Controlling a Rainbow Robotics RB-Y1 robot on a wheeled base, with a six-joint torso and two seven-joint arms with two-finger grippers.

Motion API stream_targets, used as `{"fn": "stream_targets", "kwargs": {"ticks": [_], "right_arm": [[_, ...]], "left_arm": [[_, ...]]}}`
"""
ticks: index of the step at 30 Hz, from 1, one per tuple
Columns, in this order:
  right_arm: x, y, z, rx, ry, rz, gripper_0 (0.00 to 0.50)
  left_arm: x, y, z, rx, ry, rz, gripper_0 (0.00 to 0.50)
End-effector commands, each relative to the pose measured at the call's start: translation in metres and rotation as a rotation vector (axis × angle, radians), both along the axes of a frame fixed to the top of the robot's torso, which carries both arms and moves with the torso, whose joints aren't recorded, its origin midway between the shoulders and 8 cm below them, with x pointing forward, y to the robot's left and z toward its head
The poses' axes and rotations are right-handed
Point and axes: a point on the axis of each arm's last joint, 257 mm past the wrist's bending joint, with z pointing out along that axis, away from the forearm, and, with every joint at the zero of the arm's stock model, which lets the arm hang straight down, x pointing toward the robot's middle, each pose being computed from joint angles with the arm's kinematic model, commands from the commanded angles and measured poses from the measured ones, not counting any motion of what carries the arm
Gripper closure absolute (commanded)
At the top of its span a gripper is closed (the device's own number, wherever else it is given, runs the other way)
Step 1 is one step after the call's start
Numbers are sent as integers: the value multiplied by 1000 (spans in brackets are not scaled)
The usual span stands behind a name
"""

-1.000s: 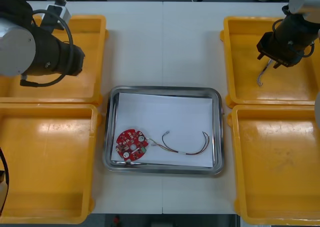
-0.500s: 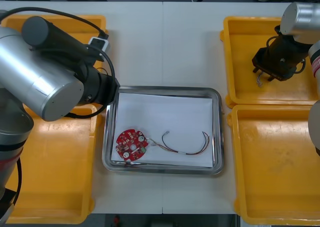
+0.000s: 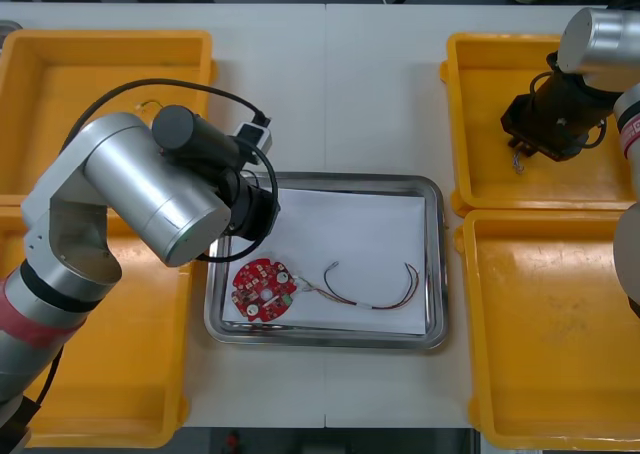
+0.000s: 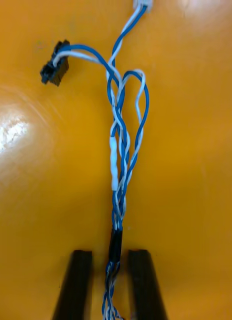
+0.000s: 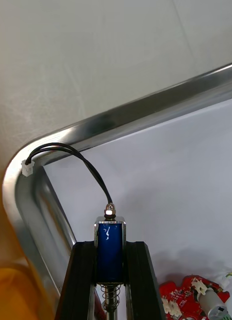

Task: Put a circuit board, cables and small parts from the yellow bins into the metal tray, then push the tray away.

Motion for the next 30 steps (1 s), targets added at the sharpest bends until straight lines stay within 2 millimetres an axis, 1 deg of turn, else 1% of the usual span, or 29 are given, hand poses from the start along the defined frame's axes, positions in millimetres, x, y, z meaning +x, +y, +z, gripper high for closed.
{"fn": "stream_targets", "kwargs": {"ticks": [1,5,6,8,10,15,16,17,18,19,20,21,22,25,27,28,30], "right_arm": [[-5,4,-16,9,8,10,500],[-5,0,-4,-8,5,12,500],[-8,-1,3,-14,12,13,500],[-13,-4,13,-22,23,8,500],[-21,-10,27,-30,28,2,500],[-41,-23,49,-77,22,5,500],[-44,-25,50,-84,26,5,500],[-48,-27,56,-99,23,7,500],[-53,-29,60,-110,27,6,500],[-58,-30,64,-117,35,10,500],[-60,-31,67,-120,37,9,500],[-65,-32,70,-125,50,10,500],[-68,-32,75,-129,51,16,500],[-76,-31,88,-128,49,21,500],[-81,-29,97,-136,49,36,500],[-82,-28,97,-138,51,42,500],[-80,-24,105,-160,29,89,500]], "left_arm": [[5,-17,-1,-36,-6,21,500],[9,-21,-11,-38,-2,13,500],[10,-21,-13,-41,-1,14,499],[11,-22,-14,-43,-6,12,500],[12,-24,-14,-46,-8,13,500],[11,-24,-16,-46,-3,17,493],[11,-26,-14,-48,-6,15,471],[12,-25,-14,-45,-9,15,362],[13,-23,-13,-42,-14,19,200],[14,-22,-13,-38,-16,22,89],[14,-21,-13,-36,-18,22,58],[14,-21,-13,-39,-18,26,14],[14,-22,-12,-42,-19,26,0],[14,-23,-10,-51,-22,33,0],[12,-22,-4,-56,-23,39,0],[11,-21,-3,-55,-22,42,0],[4,-18,6,-52,-13,54,0]]}}
